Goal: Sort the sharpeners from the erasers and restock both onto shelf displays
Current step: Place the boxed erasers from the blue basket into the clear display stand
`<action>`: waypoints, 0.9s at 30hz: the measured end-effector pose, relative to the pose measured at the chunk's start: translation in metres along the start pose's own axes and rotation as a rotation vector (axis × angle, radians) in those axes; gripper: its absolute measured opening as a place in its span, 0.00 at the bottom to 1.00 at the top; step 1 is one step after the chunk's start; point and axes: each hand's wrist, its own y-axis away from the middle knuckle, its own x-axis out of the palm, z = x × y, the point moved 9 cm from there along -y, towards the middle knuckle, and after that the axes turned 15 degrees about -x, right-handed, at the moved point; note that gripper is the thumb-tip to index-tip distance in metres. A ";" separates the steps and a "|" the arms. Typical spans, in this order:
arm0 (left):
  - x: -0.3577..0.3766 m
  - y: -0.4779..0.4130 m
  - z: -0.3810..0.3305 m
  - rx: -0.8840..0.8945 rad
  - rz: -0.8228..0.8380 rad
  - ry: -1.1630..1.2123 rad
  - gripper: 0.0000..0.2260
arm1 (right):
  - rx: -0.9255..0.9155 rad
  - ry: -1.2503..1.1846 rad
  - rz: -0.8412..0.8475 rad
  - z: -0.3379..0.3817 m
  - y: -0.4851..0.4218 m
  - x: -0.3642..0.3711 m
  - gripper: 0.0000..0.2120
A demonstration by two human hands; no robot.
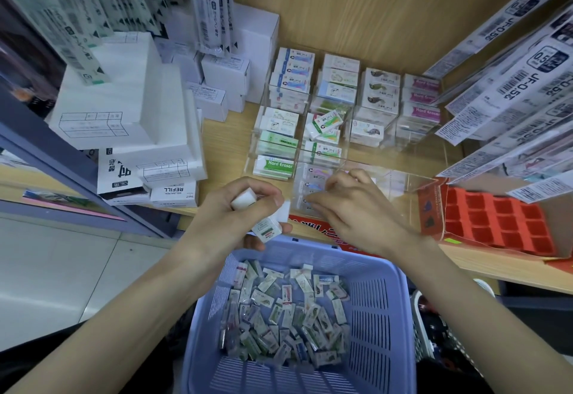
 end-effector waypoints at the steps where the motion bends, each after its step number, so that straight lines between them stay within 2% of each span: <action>1: 0.000 0.000 0.000 0.000 0.000 -0.001 0.01 | 0.023 -0.017 0.020 -0.002 0.002 0.003 0.18; 12: 0.002 0.001 -0.001 -0.006 0.003 -0.008 0.01 | -0.027 -0.141 0.168 0.005 0.002 0.009 0.30; 17: 0.004 0.000 -0.001 -0.007 0.007 -0.002 0.02 | 0.082 -0.091 0.002 0.005 0.002 -0.001 0.29; 22: 0.006 0.000 -0.002 0.007 0.009 -0.010 0.02 | 0.224 -0.106 -0.021 0.013 0.001 0.007 0.38; 24: 0.007 0.000 -0.002 0.013 0.008 -0.012 0.02 | 0.292 -0.161 -0.057 0.013 0.001 0.011 0.39; 27: 0.008 0.000 -0.003 0.017 0.010 -0.014 0.02 | 0.289 -0.164 -0.097 0.016 0.001 0.012 0.39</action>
